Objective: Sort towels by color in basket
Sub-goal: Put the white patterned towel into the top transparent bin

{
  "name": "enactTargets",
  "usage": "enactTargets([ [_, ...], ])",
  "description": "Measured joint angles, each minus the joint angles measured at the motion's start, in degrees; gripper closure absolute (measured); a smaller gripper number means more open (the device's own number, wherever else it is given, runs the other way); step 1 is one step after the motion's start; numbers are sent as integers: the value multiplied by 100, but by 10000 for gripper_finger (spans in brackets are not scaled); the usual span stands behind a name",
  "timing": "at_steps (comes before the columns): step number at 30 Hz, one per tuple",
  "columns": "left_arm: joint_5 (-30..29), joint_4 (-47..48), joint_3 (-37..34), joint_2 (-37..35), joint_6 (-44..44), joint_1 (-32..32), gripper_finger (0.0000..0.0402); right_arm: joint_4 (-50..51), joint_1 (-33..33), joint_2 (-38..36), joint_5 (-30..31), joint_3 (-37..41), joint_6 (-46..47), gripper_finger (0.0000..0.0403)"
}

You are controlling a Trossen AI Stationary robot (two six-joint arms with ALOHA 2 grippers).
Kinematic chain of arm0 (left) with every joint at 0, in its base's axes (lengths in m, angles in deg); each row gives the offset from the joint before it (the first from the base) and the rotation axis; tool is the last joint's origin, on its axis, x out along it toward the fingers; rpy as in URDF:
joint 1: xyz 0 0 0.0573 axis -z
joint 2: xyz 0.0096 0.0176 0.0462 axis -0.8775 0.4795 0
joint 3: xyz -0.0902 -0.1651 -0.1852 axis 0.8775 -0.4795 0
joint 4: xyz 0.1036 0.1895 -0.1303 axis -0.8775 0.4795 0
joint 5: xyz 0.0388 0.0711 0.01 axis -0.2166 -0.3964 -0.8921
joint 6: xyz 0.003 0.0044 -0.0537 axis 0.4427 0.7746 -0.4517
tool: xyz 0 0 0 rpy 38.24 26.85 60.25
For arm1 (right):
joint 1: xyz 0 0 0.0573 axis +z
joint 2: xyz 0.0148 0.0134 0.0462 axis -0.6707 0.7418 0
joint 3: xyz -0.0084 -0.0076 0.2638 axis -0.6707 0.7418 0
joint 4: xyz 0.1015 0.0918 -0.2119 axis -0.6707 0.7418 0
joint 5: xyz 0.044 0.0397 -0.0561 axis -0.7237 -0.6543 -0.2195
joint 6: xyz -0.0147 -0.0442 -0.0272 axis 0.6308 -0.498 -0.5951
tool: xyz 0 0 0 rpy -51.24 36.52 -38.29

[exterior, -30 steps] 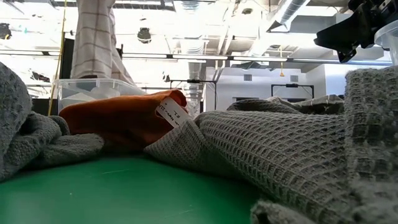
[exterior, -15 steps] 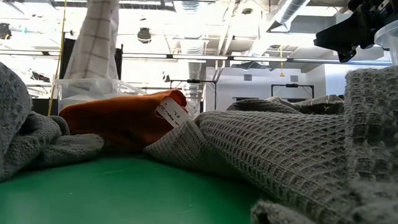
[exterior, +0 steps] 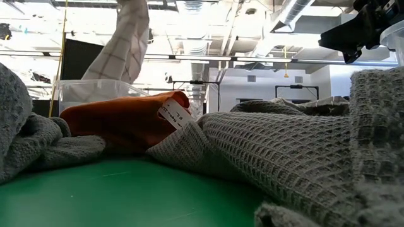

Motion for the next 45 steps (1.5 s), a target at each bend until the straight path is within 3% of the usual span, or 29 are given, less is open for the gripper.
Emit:
enactTargets([
  [5,955,32,-747,-8,148,-476,380,0,0,0,3,0,2,285],
  [12,1713,12,-1972,-16,299,-1083,380,1,-1,-2,16,0,0,285],
  [22,2099,-29,-3920,-15,657,-1798,375,2,-2,-2,16,0,-12,285],
  [28,2181,-824,-4863,-15,979,-1942,371,2,0,-2,16,0,-43,285],
  [34,2632,-1791,-5588,-13,1440,-1989,369,2,-1,-2,16,0,-42,285],
  [45,3484,-2650,-6267,22,1798,-2034,366,2,-1,-2,16,0,-48,285],
])
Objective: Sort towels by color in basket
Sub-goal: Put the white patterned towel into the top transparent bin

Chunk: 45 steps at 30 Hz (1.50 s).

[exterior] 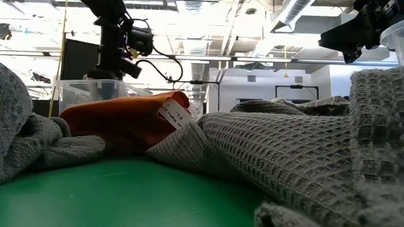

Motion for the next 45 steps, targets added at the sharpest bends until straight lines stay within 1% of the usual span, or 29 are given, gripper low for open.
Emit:
enactTargets([
  [2,226,-28,-42,0,23,-2,359,0,-1,0,0,0,0,285],
  [5,361,-29,-80,0,9,0,331,0,-1,0,0,0,-1,285],
  [7,454,-6,-86,0,-50,0,304,0,-1,0,0,0,0,285],
  [11,460,106,-35,4,-126,0,244,0,1,0,0,0,0,285],
  [15,452,422,334,6,-299,2,198,0,-1,0,0,0,0,285],
  [18,453,776,793,4,-456,4,180,0,1,0,0,0,-2,285],
  [21,480,1084,1315,2,-558,13,172,0,-1,0,2,0,-4,285],
  [23,668,1187,1644,0,-595,13,171,0,0,0,2,0,-6,285],
  [24,758,1191,1773,-2,-599,13,171,0,1,0,2,0,-7,285],
  [27,749,888,2005,-2,-671,15,171,0,1,0,1,0,-20,285],
  [30,564,370,1976,-2,-756,-41,172,0,-1,0,2,0,-20,285],
  [35,536,-298,1679,97,-792,-247,184,2,-1,0,2,0,-13,285],
  [39,583,-434,1425,361,-802,-415,189,2,-1,0,2,0,-2,285],
  [45,574,-661,1240,1015,-911,-615,190,4,0,1,2,0,-1,285],
])
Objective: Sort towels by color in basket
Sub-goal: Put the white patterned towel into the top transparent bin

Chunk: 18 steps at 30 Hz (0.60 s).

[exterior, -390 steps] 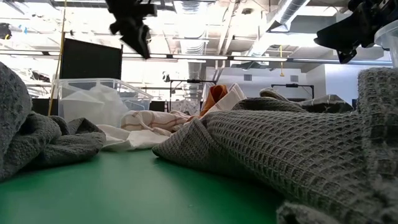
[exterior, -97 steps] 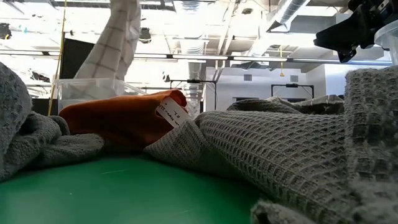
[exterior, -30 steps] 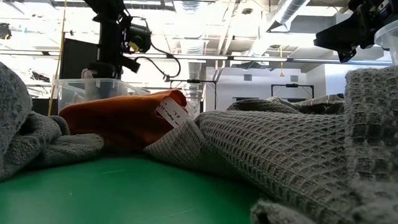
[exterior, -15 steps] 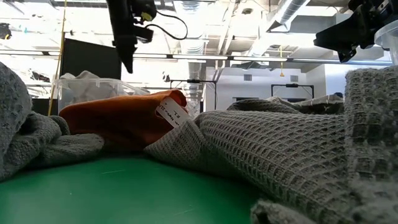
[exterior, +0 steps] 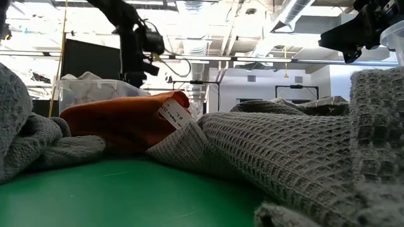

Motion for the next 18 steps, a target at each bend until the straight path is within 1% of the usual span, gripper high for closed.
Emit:
enactTargets([
  [4,11,11,-22,372,-16,-46,190,52,0,-1,0,0,0,285],
  [10,22,139,-28,689,45,-69,190,120,-1,-1,0,0,-8,285],
  [14,3,168,-16,668,74,-73,190,129,-1,-1,0,0,-14,285],
  [18,7,392,141,618,44,-50,190,129,-1,-1,0,0,-16,285],
])
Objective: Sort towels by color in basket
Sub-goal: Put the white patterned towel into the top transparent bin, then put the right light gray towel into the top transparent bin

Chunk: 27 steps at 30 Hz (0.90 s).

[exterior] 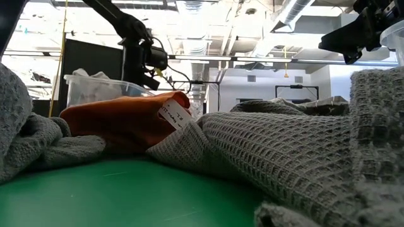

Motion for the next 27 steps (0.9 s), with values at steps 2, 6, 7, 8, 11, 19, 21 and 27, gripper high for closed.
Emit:
enactTargets([
  [2,7,124,96,-80,-12,11,190,0,0,0,2,0,-1,285],
  [6,19,274,305,-332,-23,26,190,0,0,0,2,0,0,285],
  [7,17,301,355,-419,-32,26,190,0,0,0,2,0,0,285],
  [8,17,323,403,-510,-35,26,190,0,0,0,2,0,0,285],
  [11,15,371,502,-804,-37,29,190,0,0,0,2,0,0,285],
  [19,429,485,608,-1566,-109,290,190,-4,0,0,2,0,0,285],
  [21,773,541,612,-1704,-130,500,190,-7,0,0,2,0,4,285],
  [27,1227,908,614,-1827,-374,1447,190,-30,0,0,2,0,17,285],
])
